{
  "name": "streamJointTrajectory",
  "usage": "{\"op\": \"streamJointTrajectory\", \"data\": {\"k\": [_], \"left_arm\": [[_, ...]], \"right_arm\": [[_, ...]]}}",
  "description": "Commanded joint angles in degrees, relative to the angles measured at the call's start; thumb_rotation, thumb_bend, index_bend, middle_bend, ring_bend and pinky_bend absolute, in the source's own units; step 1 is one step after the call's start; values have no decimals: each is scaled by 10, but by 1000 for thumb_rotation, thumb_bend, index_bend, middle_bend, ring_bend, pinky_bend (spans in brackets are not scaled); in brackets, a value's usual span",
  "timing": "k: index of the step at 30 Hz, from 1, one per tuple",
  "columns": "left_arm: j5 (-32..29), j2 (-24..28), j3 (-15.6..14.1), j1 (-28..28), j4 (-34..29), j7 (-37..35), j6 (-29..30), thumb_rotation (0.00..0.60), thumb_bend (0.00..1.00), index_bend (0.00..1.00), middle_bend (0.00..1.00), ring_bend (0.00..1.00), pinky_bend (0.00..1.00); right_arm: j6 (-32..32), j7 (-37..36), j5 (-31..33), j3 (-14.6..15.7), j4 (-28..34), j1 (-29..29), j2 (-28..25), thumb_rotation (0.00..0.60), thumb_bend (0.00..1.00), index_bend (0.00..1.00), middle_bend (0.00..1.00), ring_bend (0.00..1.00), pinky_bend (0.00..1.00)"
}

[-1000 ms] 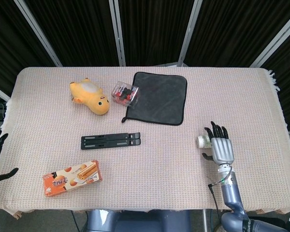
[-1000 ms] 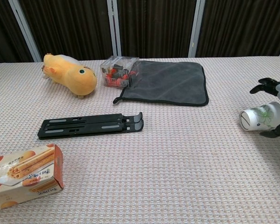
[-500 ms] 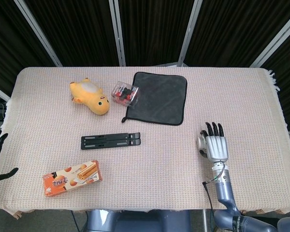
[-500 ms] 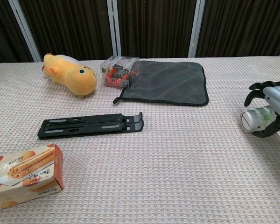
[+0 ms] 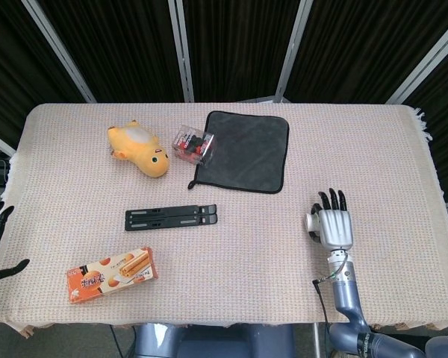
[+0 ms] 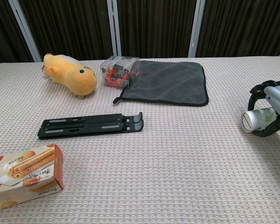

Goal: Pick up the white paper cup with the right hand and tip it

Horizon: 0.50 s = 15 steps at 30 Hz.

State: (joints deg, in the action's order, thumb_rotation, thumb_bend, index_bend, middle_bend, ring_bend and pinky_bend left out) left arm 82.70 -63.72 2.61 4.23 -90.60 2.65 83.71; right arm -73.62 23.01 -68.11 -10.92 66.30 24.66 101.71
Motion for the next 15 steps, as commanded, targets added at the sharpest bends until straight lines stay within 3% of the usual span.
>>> {"op": "streamJointTrajectory", "data": {"k": [1, 5, 10, 15], "left_arm": [[0, 0, 0, 0, 0, -1, 0, 600, 0, 0, 0, 0, 0], [0, 1, 0, 0, 1, -2, 0, 600, 0, 0, 0, 0, 0], [2, 2, -1, -1, -1, -6, 1, 600, 0, 0, 0, 0, 0], [4, 2, -1, -1, -2, -4, 3, 600, 0, 0, 0, 0, 0]], "right_arm": [[-15, -17, -17, -3, 25, -3, -10, 600, 214, 485, 187, 0, 0], [0, -87, -5, -20, 108, -12, -37, 600, 207, 485, 187, 0, 0], [79, -221, 47, -51, 236, -25, -110, 600, 200, 485, 187, 0, 0], [152, -318, 91, -72, 275, -27, -146, 600, 195, 485, 187, 0, 0]]}}
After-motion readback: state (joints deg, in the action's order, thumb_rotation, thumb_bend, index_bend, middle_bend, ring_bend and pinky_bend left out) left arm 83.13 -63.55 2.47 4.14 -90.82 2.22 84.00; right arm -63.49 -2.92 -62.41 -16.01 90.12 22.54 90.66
